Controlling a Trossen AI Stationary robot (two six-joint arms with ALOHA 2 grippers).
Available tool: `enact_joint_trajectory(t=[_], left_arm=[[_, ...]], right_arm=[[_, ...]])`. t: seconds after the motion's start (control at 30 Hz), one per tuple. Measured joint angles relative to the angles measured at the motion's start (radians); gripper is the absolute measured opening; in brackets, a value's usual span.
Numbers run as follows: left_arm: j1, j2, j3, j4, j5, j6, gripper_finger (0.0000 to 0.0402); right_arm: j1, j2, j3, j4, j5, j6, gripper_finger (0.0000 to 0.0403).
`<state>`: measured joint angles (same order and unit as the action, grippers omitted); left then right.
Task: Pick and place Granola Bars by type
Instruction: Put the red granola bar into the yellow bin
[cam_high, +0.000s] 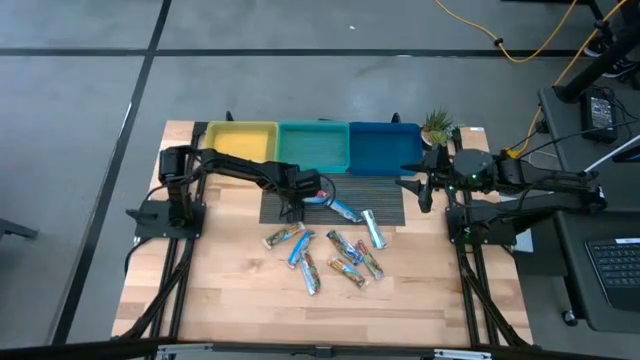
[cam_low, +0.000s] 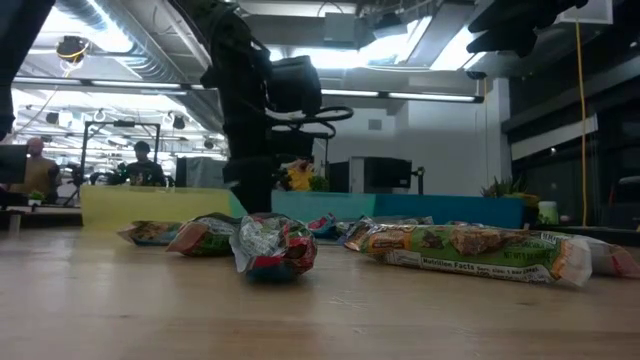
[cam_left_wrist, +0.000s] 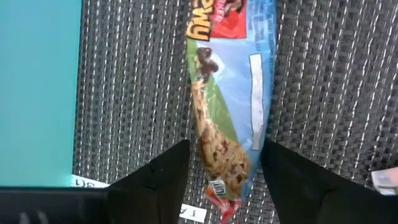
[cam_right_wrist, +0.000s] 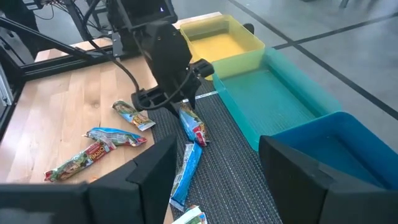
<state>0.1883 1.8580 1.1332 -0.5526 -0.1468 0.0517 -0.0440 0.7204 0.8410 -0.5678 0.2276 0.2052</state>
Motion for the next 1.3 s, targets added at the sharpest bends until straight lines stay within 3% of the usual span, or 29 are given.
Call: enact_joint_trajectory(t=[0.23, 0.43, 0.67, 0.83, 1.03, 1.3], left_arm=[[0.013, 0.000, 0.000, -0.006, 0.011, -0.004, 0.0156], [0.009, 0.000, 0.005, -0.017, 0.013, -0.018, 0.0093], [-0.009, -0.013, 0.088, -0.146, 0.016, -0.039, 0.0028], [-0.025, -0.069, 0.230, -0.257, 0.006, -0.016, 0.0022], [-0.023, -0.165, 0.399, -0.264, -0.042, -0.005, 0.0026], [-0.022, -0.232, 0.474, -0.252, -0.129, 0.013, 0.0022]], right_arm=[[0.000, 0.000, 0.000, 0.000, 0.000, 0.000, 0.0229], [0.000, 0.000, 0.000, 0.000, -0.001, 0.001, 0.0229], [0.000, 0.000, 0.000, 0.000, -0.002, 0.001, 0.0229], [0.000, 0.000, 0.000, 0.000, -0.002, -0.001, 0.0229], [0.000, 0.000, 0.000, 0.000, -0.003, -0.003, 0.0229], [0.000, 0.000, 0.000, 0.000, 0.000, -0.022, 0.0229]])
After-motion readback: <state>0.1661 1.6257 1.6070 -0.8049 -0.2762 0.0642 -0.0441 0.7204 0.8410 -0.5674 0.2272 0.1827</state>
